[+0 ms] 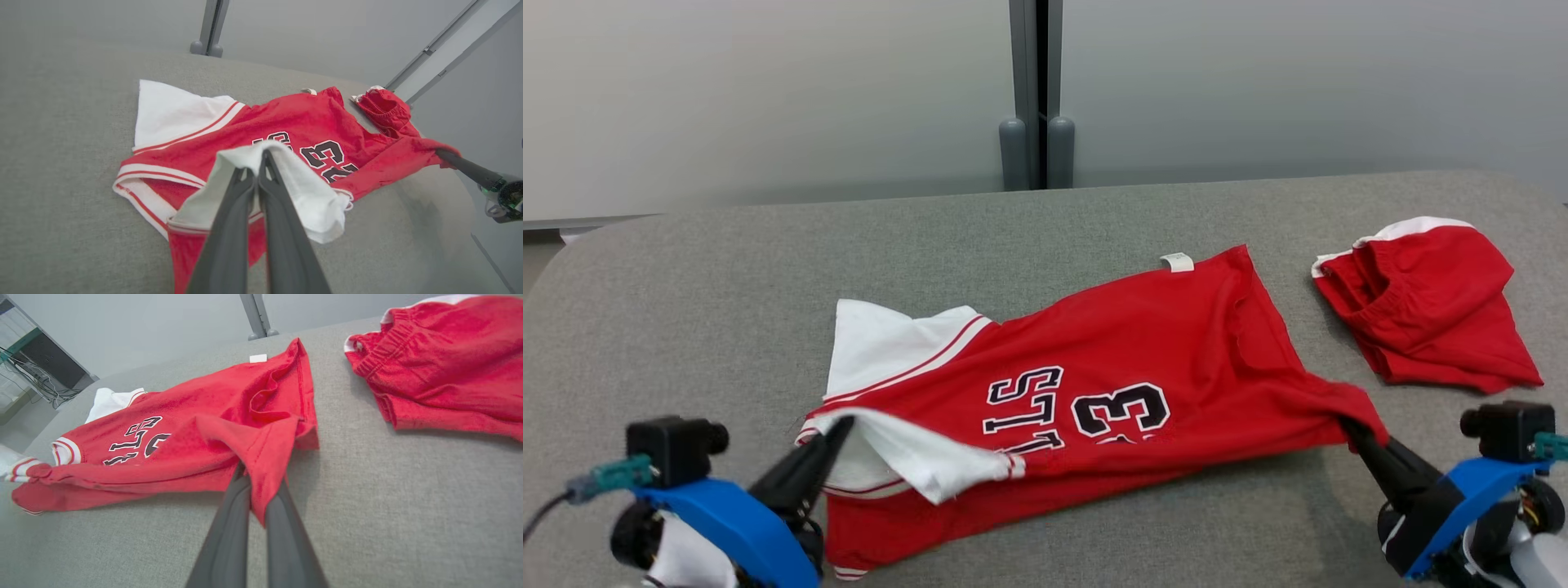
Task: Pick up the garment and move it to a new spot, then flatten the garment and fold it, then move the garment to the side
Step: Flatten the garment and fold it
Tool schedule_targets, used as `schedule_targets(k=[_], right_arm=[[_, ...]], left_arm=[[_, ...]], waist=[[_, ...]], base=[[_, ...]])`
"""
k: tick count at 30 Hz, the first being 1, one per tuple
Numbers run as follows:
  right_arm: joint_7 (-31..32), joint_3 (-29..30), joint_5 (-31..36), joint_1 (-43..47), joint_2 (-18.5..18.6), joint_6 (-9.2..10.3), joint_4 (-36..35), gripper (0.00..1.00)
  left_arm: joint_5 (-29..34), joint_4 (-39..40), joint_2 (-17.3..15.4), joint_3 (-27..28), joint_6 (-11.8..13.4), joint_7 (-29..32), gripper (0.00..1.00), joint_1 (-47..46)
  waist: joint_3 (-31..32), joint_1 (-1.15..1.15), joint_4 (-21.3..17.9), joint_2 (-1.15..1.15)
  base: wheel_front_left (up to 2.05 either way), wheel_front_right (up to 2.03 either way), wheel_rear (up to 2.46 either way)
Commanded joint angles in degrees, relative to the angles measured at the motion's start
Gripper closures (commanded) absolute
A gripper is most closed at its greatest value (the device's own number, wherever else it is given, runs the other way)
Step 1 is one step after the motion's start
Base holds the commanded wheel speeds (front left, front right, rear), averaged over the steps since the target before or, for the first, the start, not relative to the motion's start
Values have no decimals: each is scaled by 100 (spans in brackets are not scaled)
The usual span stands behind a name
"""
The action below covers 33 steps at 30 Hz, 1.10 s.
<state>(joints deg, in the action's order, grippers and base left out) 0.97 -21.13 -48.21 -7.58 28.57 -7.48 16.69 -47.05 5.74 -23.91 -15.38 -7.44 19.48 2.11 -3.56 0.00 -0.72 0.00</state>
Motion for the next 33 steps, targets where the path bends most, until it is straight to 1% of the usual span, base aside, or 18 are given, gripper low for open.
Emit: schedule_targets(k=[1, 4, 6, 8, 13, 16, 20, 25, 29, 33], right_arm=[[34, -62, 10, -288, 95, -2, -96, 100], [18, -216, -14, -778, 102, -2, -130, 100], [51, -339, -10, -1175, 85, -2, -17, 100], [67, -441, -120, -1619, -12, -2, 109, 100], [91, -749, -408, -2802, -193, -2, 640, 100], [70, -920, -598, -3617, -329, -3, 1006, 100], [-91, -1171, -687, -4820, -477, -2, 1494, 100], [-446, -1361, -818, -6216, -611, -3, 2062, 100], [-712, -1530, -856, -7096, -674, -2, 2448, 100], [-941, -1583, -993, -7945, -734, -2, 2786, 100]], left_arm=[[3, 86, -155, 126, -7, -51, 100, -291], [-90, 37, -275, 297, -7, -137, 100, -808], [-208, -175, -296, 381, -7, -192, 100, -1212], [-279, -467, -305, 433, -7, -244, 100, -1690], [-247, -1191, -451, 136, -7, -348, 100, -2997], [-115, -1624, -530, -116, -7, -567, 100, -3956], [45, -2426, -518, -287, -8, -912, 100, -5275], [143, -3137, -446, -452, -8, -1176, 100, -6776], [260, -3665, -378, -558, -8, -1333, 100, -7793], [388, -4188, -294, -529, -7, -1531, 100, -8766]], waist=[[-66, 0, -13, 0], [-217, 0, -53, 0], [-353, 0, -78, 0], [-507, 0, -102, 0], [-976, 0, -145, 0], [-1300, 0, -142, 0], [-1725, 0, -163, 0], [-2088, 0, -135, 0], [-2275, 0, -129, 0], [-2450, 0, -147, 0]], base=[[0, 0, 0], [0, 0, 0], [0, 0, 0], [0, 0, 0], [0, 0, 0], [0, 0, 0], [0, 0, 0], [0, 0, 0], [0, 0, 0], [0, 0, 0]])
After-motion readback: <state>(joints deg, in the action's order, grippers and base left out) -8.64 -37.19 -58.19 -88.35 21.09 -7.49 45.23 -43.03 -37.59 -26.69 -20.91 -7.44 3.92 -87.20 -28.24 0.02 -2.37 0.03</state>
